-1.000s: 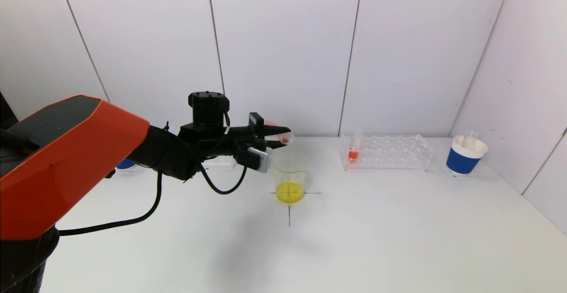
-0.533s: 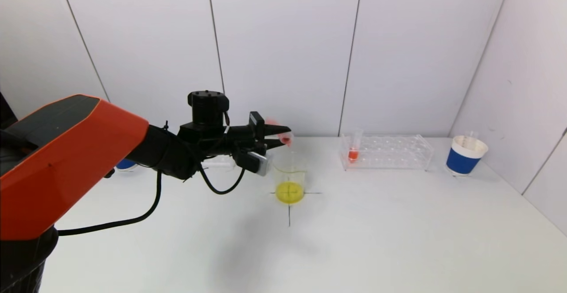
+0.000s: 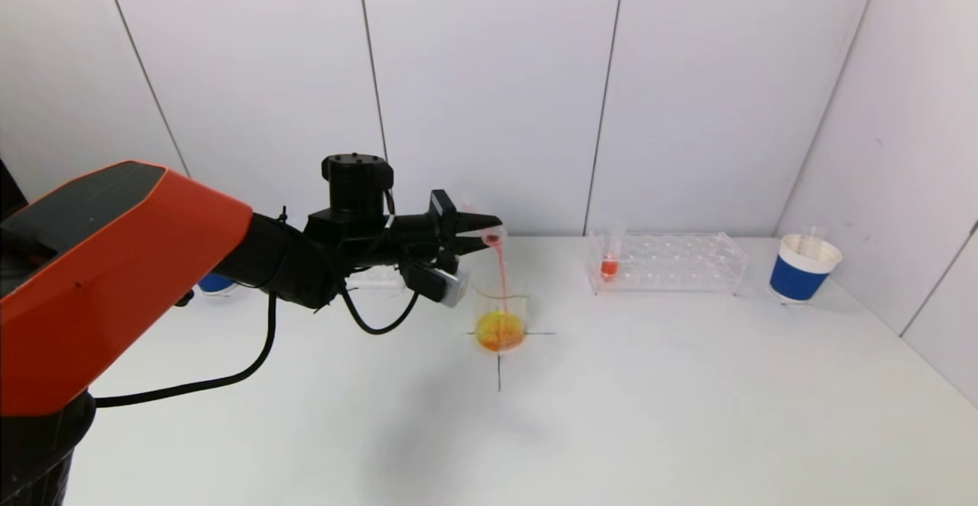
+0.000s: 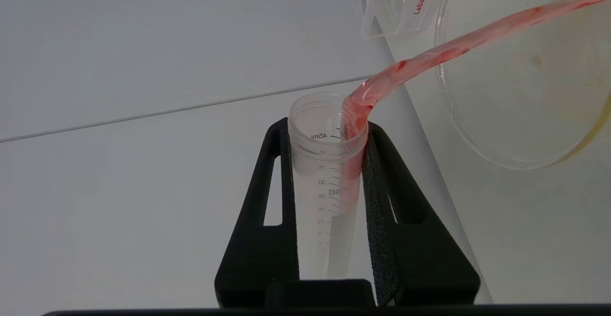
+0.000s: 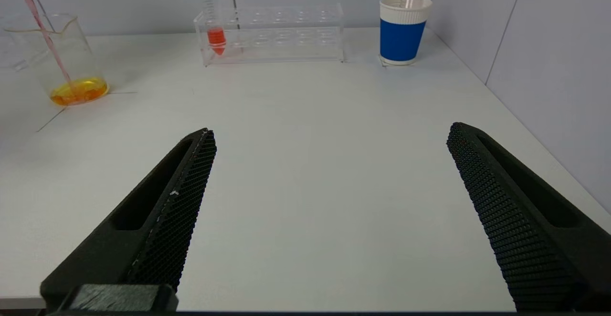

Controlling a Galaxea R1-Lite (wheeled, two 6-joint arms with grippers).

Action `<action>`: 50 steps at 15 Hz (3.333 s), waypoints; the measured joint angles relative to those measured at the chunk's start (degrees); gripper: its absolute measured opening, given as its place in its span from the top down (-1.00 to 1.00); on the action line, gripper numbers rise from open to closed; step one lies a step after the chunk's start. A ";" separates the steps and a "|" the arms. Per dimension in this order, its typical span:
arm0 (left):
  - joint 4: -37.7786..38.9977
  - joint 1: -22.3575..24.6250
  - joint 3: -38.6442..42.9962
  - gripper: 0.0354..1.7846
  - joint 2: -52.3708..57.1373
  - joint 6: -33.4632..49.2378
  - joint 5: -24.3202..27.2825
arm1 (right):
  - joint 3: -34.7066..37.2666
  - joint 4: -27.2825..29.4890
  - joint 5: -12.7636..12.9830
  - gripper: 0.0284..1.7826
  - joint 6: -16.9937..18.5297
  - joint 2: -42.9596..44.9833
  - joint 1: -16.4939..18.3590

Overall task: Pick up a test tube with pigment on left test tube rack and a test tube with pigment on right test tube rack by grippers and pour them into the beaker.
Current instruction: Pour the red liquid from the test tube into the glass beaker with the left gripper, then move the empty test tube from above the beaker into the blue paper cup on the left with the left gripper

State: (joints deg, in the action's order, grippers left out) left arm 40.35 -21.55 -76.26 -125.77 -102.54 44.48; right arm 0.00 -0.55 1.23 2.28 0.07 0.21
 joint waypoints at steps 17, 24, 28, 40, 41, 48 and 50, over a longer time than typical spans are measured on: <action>0.00 -0.07 -0.37 0.55 -0.13 -6.86 -0.02 | 0.00 0.00 -0.02 -0.98 0.00 0.00 0.00; -0.13 -0.07 -0.39 0.55 -0.13 -6.89 -0.02 | 0.00 0.02 -0.02 -0.98 -0.02 0.00 0.00; -0.61 -0.44 -0.61 0.55 0.09 -0.91 -0.33 | 0.00 0.02 -0.02 -0.98 0.00 0.00 0.00; 4.63 -2.45 -2.58 0.55 1.24 33.88 -10.69 | 0.00 0.04 0.00 -0.98 0.00 0.00 0.00; 6.39 -2.78 -3.28 0.55 1.54 38.67 -13.37 | 0.00 0.00 -0.02 -0.98 0.00 0.00 0.00; 7.24 -4.49 -5.44 0.55 4.88 62.33 -33.83 | 0.00 0.04 -0.02 -0.98 0.00 0.00 0.00; 5.77 -4.66 -5.66 0.55 5.92 67.87 -39.08 | 0.00 0.02 -0.02 -0.98 0.00 0.00 0.00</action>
State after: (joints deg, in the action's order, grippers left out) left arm 46.12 -26.21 -81.92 -119.85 -34.67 5.40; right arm 0.00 -0.52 1.21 2.28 0.07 0.21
